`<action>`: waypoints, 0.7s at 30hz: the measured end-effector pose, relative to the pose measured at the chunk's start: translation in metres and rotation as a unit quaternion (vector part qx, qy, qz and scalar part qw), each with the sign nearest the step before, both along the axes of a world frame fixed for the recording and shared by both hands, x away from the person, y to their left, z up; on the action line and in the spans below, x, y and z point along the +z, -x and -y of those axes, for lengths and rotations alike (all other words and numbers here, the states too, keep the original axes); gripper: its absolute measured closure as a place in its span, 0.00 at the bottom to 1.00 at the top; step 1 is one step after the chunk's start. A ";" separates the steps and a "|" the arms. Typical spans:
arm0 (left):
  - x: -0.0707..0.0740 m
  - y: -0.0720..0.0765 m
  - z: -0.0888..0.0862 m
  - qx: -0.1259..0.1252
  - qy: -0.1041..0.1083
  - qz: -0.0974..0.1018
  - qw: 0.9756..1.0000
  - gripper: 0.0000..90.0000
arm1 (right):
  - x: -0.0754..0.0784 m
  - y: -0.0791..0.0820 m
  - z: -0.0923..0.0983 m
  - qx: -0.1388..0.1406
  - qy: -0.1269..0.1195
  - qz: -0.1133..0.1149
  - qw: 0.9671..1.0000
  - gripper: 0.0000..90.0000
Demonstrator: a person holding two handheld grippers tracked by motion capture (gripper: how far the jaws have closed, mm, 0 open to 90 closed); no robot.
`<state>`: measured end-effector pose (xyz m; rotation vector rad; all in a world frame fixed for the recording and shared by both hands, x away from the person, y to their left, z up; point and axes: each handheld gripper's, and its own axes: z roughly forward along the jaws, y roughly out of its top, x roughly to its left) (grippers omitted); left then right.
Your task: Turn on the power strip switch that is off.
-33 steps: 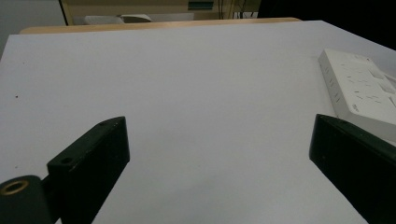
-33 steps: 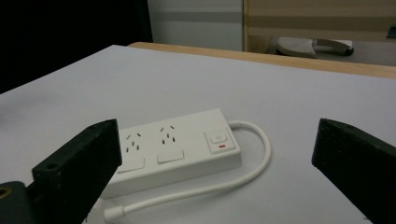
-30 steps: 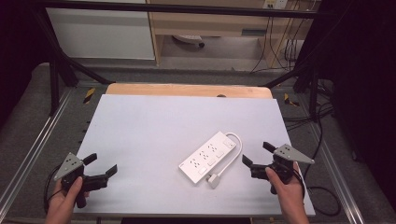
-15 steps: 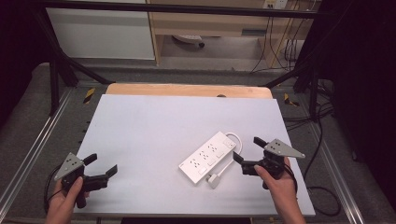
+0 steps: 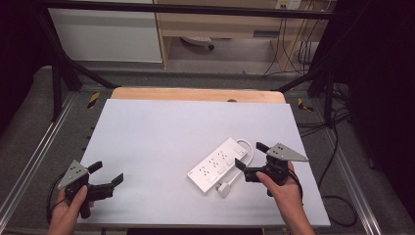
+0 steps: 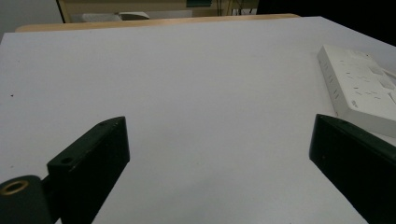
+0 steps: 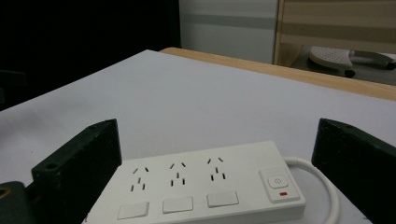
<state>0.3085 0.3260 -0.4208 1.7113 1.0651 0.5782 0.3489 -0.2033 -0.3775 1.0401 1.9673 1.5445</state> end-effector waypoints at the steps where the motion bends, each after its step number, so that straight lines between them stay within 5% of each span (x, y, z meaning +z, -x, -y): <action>1: 0.000 0.000 0.000 0.000 0.000 0.000 1.000 0.06 | 0.000 0.000 -0.001 0.002 0.000 0.001 1.000 0.02; 21: 0.000 0.000 0.001 -0.002 -0.001 -0.001 1.000 0.06 | -0.005 -0.006 -0.021 0.025 0.007 -0.006 1.000 0.03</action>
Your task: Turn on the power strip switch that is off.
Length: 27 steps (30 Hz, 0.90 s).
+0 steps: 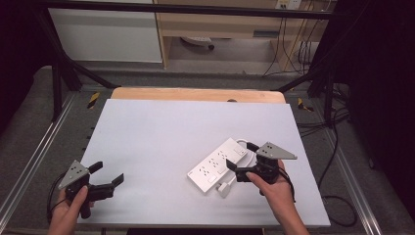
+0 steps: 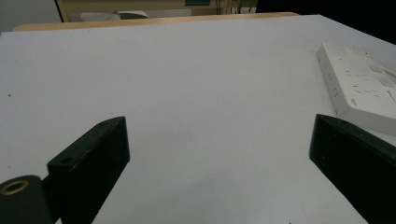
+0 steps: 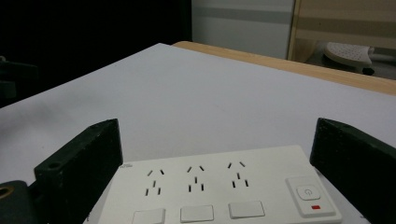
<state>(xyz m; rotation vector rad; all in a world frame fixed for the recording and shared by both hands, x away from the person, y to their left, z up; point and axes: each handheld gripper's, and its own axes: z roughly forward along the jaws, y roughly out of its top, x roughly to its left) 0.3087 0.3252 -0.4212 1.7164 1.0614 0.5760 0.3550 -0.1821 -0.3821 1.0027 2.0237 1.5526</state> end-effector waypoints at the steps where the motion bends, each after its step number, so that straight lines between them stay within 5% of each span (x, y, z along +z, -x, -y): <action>1: 0.000 0.000 0.000 0.000 0.000 0.000 1.000 0.06 | 0.000 0.000 0.000 0.000 0.000 0.000 1.000 0.03; 9: 0.000 0.000 0.000 0.000 0.000 0.000 1.000 0.06 | -0.003 0.000 -0.012 0.007 0.000 -0.002 1.000 0.09; 21: 0.000 0.000 0.000 -0.001 0.000 0.000 1.000 0.06 | -0.014 0.002 -0.024 0.010 0.004 0.004 1.000 0.47; 27: 0.000 0.000 0.000 -0.002 -0.002 -0.001 1.000 0.06 | -0.019 0.004 -0.028 0.008 0.017 0.007 1.000 0.58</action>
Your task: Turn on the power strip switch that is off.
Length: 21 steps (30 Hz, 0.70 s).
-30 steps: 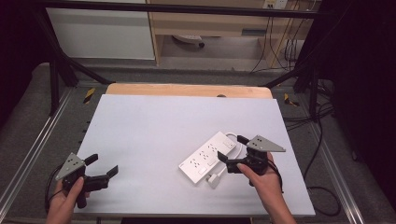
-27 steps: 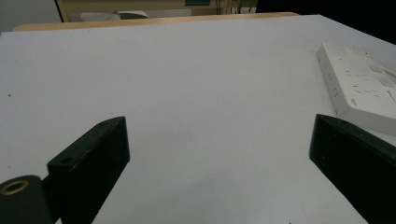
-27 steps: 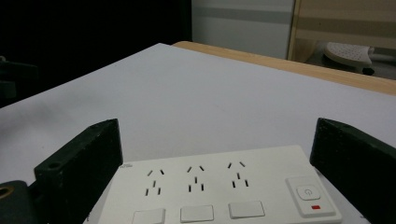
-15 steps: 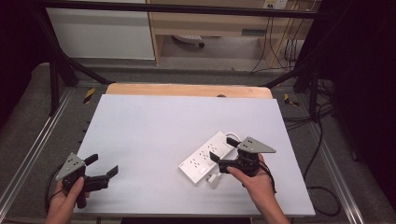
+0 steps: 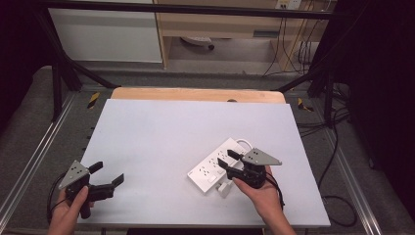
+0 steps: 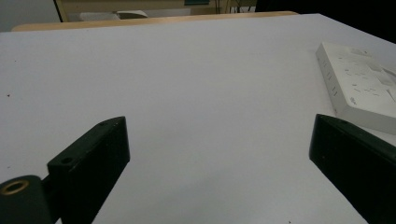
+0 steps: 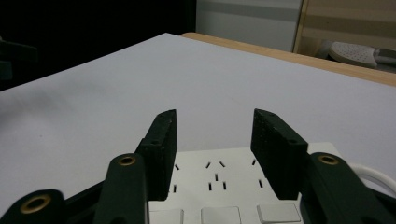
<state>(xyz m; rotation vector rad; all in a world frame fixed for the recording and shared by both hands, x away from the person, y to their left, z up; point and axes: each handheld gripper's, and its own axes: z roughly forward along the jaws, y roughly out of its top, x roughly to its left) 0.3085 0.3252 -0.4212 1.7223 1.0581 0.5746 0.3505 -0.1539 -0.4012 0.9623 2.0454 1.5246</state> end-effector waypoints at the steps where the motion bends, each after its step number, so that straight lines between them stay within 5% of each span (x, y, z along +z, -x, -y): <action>1: 0.000 0.000 0.000 0.000 0.001 0.000 1.000 0.06 | 0.000 0.000 0.000 0.000 0.000 0.000 1.000 0.58; 21: 0.000 0.000 0.000 0.001 -0.002 -0.001 1.000 0.06 | -0.014 0.010 -0.015 0.035 0.019 0.015 0.999 0.87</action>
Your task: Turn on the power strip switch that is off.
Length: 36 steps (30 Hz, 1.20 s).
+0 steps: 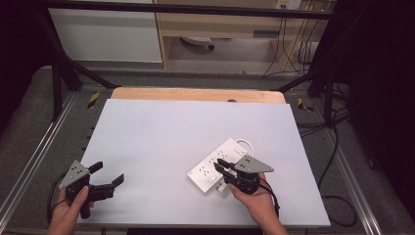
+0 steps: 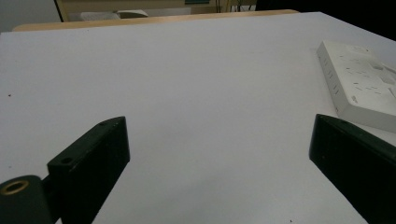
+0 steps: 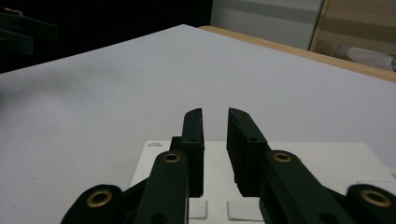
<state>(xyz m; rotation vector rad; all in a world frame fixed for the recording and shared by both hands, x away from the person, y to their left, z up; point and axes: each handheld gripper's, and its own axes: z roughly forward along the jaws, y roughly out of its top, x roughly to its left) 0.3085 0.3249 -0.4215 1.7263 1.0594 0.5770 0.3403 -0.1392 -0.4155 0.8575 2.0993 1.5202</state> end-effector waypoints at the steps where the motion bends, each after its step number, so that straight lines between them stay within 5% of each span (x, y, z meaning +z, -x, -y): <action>1: 0.000 0.000 0.000 0.000 0.000 0.000 1.000 0.06 | 0.000 0.000 0.000 0.000 0.000 0.000 1.000 0.87; 15: 0.000 0.000 0.001 -0.001 -0.002 -0.001 1.000 0.06 | -0.013 0.006 -0.008 0.023 0.019 0.001 1.000 0.99; 36: 0.000 0.001 0.001 -0.003 -0.004 0.000 1.000 0.06 | -0.028 0.008 -0.015 0.026 0.046 -0.017 0.998 1.00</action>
